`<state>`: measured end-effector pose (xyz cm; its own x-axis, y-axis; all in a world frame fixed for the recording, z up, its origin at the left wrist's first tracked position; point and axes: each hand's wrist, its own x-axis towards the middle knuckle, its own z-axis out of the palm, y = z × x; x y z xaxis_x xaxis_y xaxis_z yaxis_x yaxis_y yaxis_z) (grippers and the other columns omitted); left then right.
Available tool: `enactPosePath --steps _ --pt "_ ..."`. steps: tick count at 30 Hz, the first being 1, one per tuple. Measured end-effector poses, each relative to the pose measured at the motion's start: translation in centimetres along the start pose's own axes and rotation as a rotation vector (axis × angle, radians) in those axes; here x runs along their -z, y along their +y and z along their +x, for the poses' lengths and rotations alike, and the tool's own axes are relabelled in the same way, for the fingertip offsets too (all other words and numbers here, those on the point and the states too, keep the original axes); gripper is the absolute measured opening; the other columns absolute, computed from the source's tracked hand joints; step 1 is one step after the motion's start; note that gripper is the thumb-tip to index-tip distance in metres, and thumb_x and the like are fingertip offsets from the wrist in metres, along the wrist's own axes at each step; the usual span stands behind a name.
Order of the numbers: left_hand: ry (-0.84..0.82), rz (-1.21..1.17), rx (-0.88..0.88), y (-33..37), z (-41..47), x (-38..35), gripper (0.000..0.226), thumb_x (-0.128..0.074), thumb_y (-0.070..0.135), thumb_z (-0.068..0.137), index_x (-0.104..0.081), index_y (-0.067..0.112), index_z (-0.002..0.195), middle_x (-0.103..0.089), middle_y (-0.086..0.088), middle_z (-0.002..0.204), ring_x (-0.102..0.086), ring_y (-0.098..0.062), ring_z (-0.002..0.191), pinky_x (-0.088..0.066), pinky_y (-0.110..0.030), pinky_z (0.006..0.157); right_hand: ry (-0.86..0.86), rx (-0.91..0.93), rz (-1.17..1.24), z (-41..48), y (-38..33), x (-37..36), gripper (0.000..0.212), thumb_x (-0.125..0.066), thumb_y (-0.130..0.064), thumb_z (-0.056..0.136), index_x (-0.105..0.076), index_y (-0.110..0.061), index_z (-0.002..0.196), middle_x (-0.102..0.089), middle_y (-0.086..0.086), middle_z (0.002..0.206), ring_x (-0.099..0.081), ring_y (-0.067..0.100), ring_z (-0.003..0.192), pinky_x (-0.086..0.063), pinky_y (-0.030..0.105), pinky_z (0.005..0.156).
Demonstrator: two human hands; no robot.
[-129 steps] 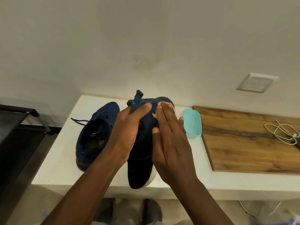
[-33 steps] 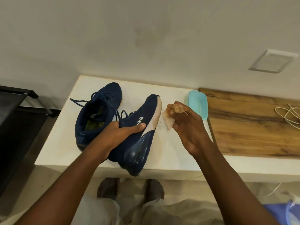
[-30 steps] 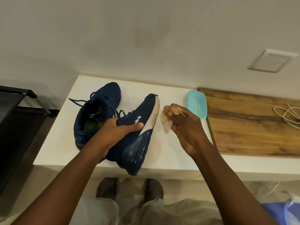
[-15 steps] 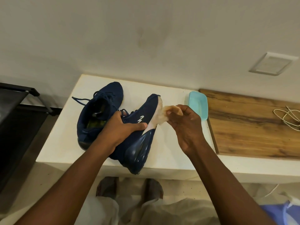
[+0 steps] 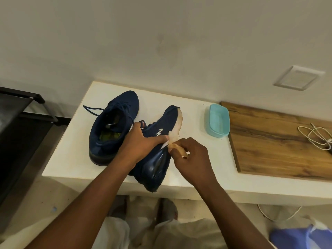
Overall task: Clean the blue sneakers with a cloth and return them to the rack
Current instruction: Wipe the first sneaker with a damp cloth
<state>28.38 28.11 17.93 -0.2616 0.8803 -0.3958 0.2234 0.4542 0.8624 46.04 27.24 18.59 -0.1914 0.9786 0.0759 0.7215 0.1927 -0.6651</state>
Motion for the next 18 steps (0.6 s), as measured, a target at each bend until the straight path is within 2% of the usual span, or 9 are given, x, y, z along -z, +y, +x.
enactPosePath --steps 2,4,7,11,13,15,16,18 --pt "-0.012 0.002 -0.001 -0.1 0.1 0.0 0.088 -0.087 0.054 0.067 -0.042 0.024 0.137 -0.059 0.001 0.127 -0.062 -0.021 0.108 -0.055 -0.041 0.094 0.006 -0.05 0.048 0.5 -0.1 0.1 0.014 -0.065 -0.037 0.091 -0.054 -0.039 0.082 -0.057 -0.019 0.09 -0.057 0.002 0.081 -0.039 0.008 0.069" --pt "-0.019 0.008 -0.003 -0.2 0.2 0.0 0.088 -0.086 0.055 0.067 -0.042 0.024 0.137 -0.059 0.002 0.126 -0.062 -0.02 0.108 -0.055 -0.039 0.092 0.004 -0.075 0.066 1.1 -0.2 0.1 0.012 -0.065 -0.036 0.091 -0.055 -0.037 0.087 -0.056 -0.019 0.091 -0.057 0.003 0.082 -0.04 0.009 0.07" --pt "-0.022 0.012 -0.017 0.0 0.2 -0.1 0.09 -0.086 0.056 0.067 -0.042 0.024 0.139 -0.058 0.004 0.126 -0.061 -0.018 0.108 -0.052 -0.034 0.087 0.041 0.006 0.001 2.5 0.2 -0.3 0.005 -0.064 -0.027 0.092 -0.063 -0.028 0.096 -0.06 -0.017 0.091 -0.059 0.007 0.078 -0.044 0.012 0.073" --pt "-0.029 0.034 -0.03 0.1 0.2 -0.4 0.084 -0.085 0.053 0.07 -0.044 0.026 0.138 -0.059 0.005 0.125 -0.062 -0.019 0.11 -0.054 -0.041 0.098 0.178 0.043 0.058 4.8 0.2 -1.0 0.009 -0.061 -0.024 0.095 -0.063 -0.028 0.102 -0.059 -0.012 0.098 -0.055 0.002 0.079 -0.035 0.004 0.074" --pt "-0.029 0.046 -0.034 0.0 0.2 -0.5 0.083 -0.085 0.053 0.071 -0.045 0.027 0.138 -0.06 0.005 0.126 -0.062 -0.019 0.11 -0.054 -0.043 0.1 0.247 0.037 0.058 5.5 0.2 -1.2 0.015 -0.06 -0.026 0.095 -0.062 -0.023 0.11 -0.061 -0.006 0.108 -0.056 0.006 0.088 -0.041 0.008 0.078" --pt "-0.024 0.047 -0.043 0.0 0.3 -0.5 0.082 -0.085 0.053 0.071 -0.045 0.026 0.138 -0.06 0.006 0.125 -0.062 -0.018 0.11 -0.054 -0.04 0.098 0.272 0.037 0.02 5.1 0.2 -1.3 0.022 -0.062 -0.027 0.093 -0.057 -0.022 0.114 -0.059 -0.006 0.111 -0.056 0.009 0.097 -0.047 0.018 0.08" --pt "-0.023 0.038 -0.043 0.0 0.3 -0.4 0.082 -0.085 0.053 0.071 -0.046 0.026 0.138 -0.06 0.006 0.124 -0.062 -0.018 0.109 -0.053 -0.037 0.096 0.262 0.04 -0.008 4.4 0.1 -1.3 0.022 -0.063 -0.028 0.092 -0.057 -0.022 0.113 -0.058 -0.008 0.111 -0.055 0.009 0.098 -0.045 0.018 0.08" --pt "-0.028 0.014 -0.041 -0.1 0.3 -0.3 0.082 -0.086 0.053 0.069 -0.048 0.026 0.136 -0.06 0.006 0.124 -0.061 -0.016 0.109 -0.053 -0.035 0.094 0.203 0.061 -0.074 2.6 0.1 -1.4 0.02 -0.063 -0.028 0.093 -0.061 -0.021 0.112 -0.057 -0.008 0.109 -0.05 0.006 0.097 -0.036 0.01 0.08"
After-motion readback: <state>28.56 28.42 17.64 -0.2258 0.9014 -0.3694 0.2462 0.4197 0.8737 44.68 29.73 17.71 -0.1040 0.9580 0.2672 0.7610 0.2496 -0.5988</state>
